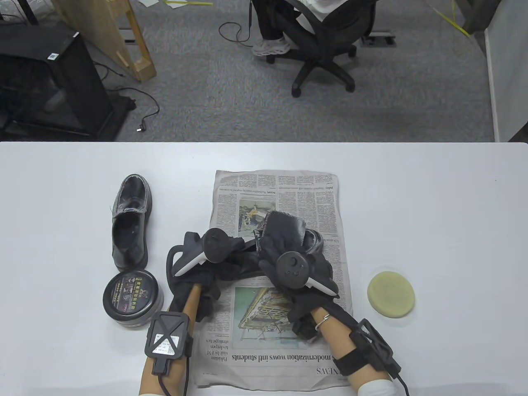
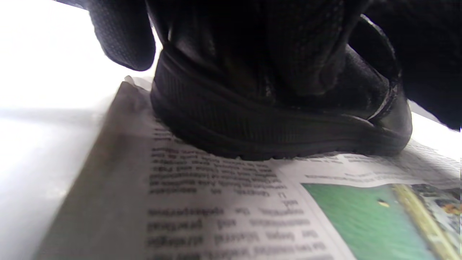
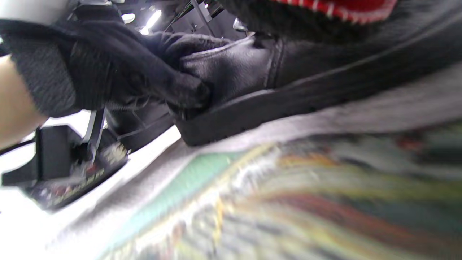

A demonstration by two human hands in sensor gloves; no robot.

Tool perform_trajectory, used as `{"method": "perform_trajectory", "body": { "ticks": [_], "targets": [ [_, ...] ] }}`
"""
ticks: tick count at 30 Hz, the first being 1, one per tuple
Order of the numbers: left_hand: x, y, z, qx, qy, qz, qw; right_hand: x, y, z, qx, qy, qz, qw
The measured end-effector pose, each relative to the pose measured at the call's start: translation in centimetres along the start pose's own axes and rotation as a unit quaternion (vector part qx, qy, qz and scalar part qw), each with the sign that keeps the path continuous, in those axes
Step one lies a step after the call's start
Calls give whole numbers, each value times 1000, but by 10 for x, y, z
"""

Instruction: Dip and apply leather care cream with polishing sponge on shoes

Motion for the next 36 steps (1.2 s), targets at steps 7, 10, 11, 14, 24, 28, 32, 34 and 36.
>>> {"method": "perform_trajectory", "body": {
  "ticks": [7, 10, 11, 14, 24, 28, 32, 34, 36],
  "targets": [
    [1, 1, -1, -4, 0, -9, 1000, 17, 34, 33, -104, 14, -36, 994],
    [1, 0, -2, -5, -2, -4, 1000, 24, 52, 27, -128, 9, -57, 990],
    [1, 0, -2, -5, -3, -5, 1000, 26, 57, 22, -131, 7, -76, 988],
    [1, 0, -2, -4, -2, -7, 1000, 28, 66, 6, -128, 6, -116, 985],
    [1, -2, 0, 11, 0, 2, 1000, -1, 35, -35, -22, -31, -79, 996],
    [0, -3, 1, 15, 9, 9, 1000, 0, 9, -17, 12, -10, -11, 1000],
    [1, -2, 1, 14, 9, 1, 1000, 6, 5, 14, -15, -2, 3, 1000],
    [1, -2, 0, 11, 8, -4, 1000, 9, 13, 26, -45, 4, -22, 999],
    [1, -2, 0, 9, 8, -3, 1000, 13, 25, 33, -78, 7, -29, 996]
  ]
}}
Point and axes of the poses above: the tracker on the back of each hand, its own y axis roughly to the little-finger side, its own z axis roughly from the wrist to the fingertips, x = y × z, the point moved 4 cm from there along z, roughly from the wrist to the fingertips, and after that the axes turned 12 degrees about z, right-handed, at the moved point
